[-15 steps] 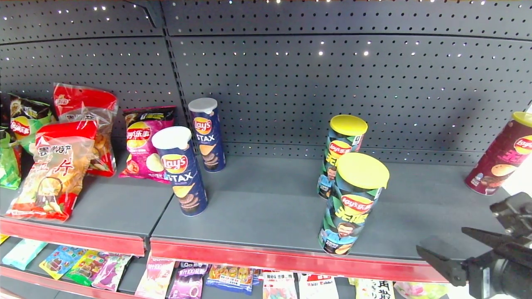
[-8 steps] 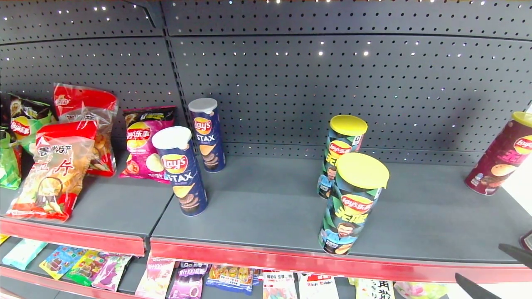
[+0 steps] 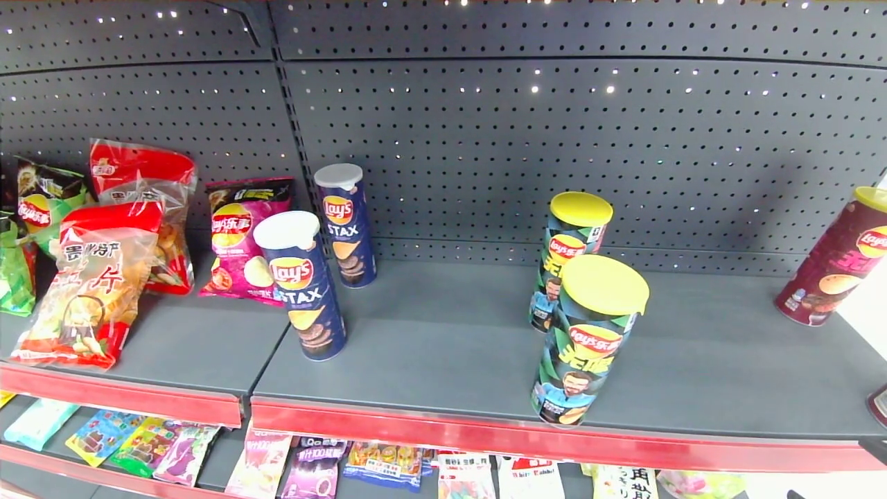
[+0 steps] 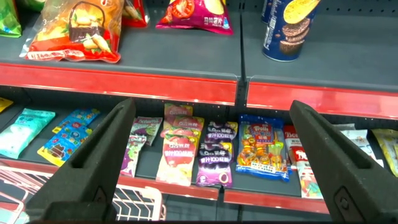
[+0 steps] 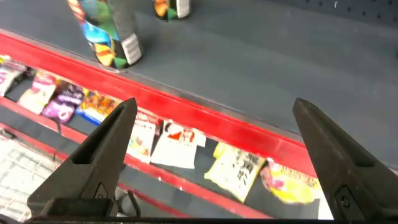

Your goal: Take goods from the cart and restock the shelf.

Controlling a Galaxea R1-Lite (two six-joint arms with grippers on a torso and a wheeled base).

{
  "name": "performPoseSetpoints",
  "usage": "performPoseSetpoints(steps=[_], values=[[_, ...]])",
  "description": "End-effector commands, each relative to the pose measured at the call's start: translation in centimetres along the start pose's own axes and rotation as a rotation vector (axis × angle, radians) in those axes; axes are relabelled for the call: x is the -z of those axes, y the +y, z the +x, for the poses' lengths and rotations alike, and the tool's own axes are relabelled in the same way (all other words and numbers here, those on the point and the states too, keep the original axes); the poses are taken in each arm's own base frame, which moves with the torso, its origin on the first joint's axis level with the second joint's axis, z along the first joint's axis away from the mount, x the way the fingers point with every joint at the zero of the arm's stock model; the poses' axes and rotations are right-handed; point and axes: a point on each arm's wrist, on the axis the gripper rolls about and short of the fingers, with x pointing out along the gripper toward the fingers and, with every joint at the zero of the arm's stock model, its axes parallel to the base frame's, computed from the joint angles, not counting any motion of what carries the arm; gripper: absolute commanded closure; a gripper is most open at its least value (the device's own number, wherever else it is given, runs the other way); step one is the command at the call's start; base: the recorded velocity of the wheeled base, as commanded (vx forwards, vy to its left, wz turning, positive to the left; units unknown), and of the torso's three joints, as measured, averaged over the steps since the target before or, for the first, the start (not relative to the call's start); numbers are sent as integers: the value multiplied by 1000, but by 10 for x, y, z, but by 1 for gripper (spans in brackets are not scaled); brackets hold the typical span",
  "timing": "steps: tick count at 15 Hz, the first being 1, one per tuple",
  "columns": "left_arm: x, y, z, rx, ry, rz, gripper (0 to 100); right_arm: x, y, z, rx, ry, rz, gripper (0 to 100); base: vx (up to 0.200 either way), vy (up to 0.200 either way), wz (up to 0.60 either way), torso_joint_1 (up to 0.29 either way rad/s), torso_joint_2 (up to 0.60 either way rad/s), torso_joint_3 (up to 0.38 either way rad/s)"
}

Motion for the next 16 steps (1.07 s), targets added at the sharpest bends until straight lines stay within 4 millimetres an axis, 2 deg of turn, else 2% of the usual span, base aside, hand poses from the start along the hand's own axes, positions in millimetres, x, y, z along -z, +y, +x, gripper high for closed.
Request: performPoseSetpoints(steps=[1, 9, 16], values=[[0, 0, 0, 0, 1, 0, 0, 0, 1, -3, -18, -22, -6, 0, 0, 0, 0, 0, 0, 0], [0, 0, 0, 0, 1, 0, 0, 1, 2, -4, -67, -40, -105, 0, 0, 0, 0, 0, 0, 0], [0, 0, 0, 0, 1, 0, 0, 0, 2, 12, -90, 74, -109, 0, 0, 0, 0, 0, 0, 0]])
